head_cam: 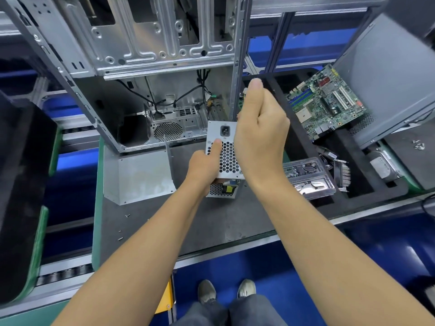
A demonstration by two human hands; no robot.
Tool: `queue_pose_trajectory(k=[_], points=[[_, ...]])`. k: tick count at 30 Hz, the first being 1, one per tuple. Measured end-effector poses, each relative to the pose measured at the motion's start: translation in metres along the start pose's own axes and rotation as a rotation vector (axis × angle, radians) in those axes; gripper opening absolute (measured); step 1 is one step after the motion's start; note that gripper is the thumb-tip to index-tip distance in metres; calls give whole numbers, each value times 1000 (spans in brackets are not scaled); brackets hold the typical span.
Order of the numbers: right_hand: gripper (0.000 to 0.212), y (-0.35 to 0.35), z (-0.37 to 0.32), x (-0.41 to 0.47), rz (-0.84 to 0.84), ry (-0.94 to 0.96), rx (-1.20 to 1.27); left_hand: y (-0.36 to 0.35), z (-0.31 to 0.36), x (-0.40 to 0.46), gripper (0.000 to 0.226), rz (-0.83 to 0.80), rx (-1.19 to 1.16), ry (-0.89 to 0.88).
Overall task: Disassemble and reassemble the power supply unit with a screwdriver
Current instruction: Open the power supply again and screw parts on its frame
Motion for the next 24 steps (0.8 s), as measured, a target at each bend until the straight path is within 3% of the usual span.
queue_pose_trajectory(k=[5,7,10,12,14,17,19,21,24], points=[[52,-8,5,4,-55,-79,-39,0,3,-3,47,45,34,-13],[55,-10,10,6,-124,-107,74,2,2,-4,47,26,26,-1],[55,-15,17,11,-376,-191,454,2,4,-8,53,-20,-47,53],[53,-12,18,13,-538,-272,552,2,5,-10,54,-30,-40,54],[55,-6,15,19,-678,-154,267,1,8,-14,52,-18,-19,40],[58,7,3,34,-860,251,-640,2,9,-14,56,0,58,40],[62,15,-5,45,-944,264,-1023,2,10,-16,53,3,50,45],[53,16,-11,47,-1068,307,-1105,2,9,-16,55,1,50,46],[14,10,-21,36,-1263,454,-844,1,9,-17,61,1,63,34]])
Point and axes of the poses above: each hand's wrist, its own x-axis towards the middle knuckle, its own y-axis out of the back of the hand, z = x × y, the point moved 5 cm from there along x, towards the middle knuckle, and after that the axes turned 7 degrees about y, right-handed, at the moved point
